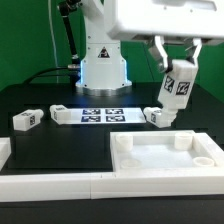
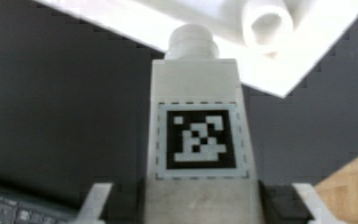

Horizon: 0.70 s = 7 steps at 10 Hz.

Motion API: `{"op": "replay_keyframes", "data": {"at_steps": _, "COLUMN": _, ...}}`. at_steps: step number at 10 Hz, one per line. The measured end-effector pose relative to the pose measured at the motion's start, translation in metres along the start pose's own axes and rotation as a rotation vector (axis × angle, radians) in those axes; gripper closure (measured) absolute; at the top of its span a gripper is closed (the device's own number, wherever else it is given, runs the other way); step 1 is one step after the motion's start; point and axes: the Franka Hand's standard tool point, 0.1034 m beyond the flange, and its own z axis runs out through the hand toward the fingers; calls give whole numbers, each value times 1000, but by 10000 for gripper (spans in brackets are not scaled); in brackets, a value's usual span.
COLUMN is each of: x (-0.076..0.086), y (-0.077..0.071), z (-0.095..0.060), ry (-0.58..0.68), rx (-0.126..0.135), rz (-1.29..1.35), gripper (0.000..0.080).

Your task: Assemble square table

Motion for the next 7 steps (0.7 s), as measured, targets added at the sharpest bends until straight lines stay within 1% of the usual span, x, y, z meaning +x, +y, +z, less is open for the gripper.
{"op": "replay_keyframes", "data": {"at_steps": 2, "x": 0, "y": -11, "z": 5, "ry": -5, "rx": 28, "rz": 24, "gripper": 508}}
{"op": "replay_keyframes", "data": {"at_steps": 3, "x": 1, "y": -22, "z": 13, "ry": -5, "rx": 53, "rz": 53, "gripper": 508}}
{"op": "replay_keyframes", "data": {"at_steps": 4, "x": 6, "y": -32, "z": 18, "ry": 11, "rx": 66, "rz": 58, "gripper": 508}}
{"op": "replay_keyframes", "data": {"at_steps": 6, "x": 16, "y": -41, "z": 20, "ry": 34, "rx": 70, "rz": 140, "gripper": 508}}
{"op": "replay_keyframes", "data": {"at_steps": 7, "x": 15, "y": -39, "z": 21, "ry": 32, "rx": 69, "rz": 124, "gripper": 508}}
